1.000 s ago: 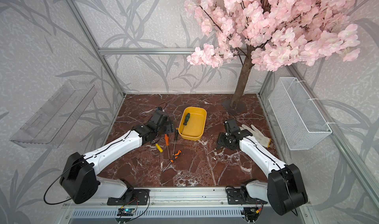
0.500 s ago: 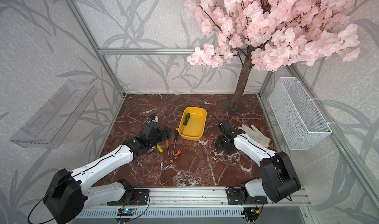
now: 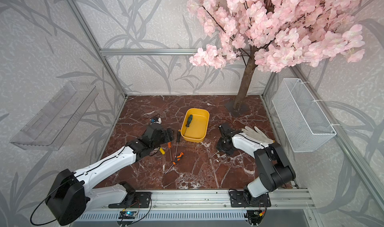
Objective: Put the screwdriver on the desktop into the storage box
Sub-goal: Pick up the screwdriver from the center of the board.
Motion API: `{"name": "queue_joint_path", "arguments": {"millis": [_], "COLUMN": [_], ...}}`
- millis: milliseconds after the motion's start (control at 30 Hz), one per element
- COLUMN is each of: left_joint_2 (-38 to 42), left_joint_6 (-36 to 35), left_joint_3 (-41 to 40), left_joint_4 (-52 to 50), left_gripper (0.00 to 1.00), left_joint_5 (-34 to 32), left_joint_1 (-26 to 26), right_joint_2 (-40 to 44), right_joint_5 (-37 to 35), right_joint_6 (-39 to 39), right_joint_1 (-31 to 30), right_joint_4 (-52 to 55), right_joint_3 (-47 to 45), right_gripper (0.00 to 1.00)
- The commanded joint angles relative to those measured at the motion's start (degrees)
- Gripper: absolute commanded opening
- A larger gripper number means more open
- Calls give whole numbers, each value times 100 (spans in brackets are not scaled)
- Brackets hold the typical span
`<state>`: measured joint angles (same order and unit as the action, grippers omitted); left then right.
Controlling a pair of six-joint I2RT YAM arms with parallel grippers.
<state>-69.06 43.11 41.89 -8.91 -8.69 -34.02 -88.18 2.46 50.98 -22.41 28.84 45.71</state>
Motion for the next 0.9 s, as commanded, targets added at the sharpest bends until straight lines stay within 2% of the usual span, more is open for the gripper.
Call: {"name": "queue_joint_path", "arguments": {"millis": [0, 233, 400, 567, 733, 867], "left_joint_2": [-46, -123, -153, -91, -47, -38], "left_joint_6": [42, 25, 22, 65, 112, 94], "left_joint_3": [-14, -32, 27, -10, -65, -60], "left_joint_4": [47, 106, 73, 62, 55, 60], "left_gripper": [80, 80, 80, 80, 80, 80], "left_joint_5": [-1, 17, 49, 17, 14, -9], "left_joint_1": [5, 17, 13, 20, 12, 26], "right_joint_2": [-74, -420, -528, -587, -413, -62], "right_joint_5": [-105, -114, -105, -57, 24, -21], "right_joint_6": [70, 7, 4, -58, -88, -149], "right_joint_1": [-34, -29, -32, -35, -32, -33], "right_joint_4": [98, 87, -1, 13, 46, 177], "right_joint_3": [12, 151, 216, 291, 275, 334], "right_gripper": [43, 46, 38, 25, 19, 17]}}
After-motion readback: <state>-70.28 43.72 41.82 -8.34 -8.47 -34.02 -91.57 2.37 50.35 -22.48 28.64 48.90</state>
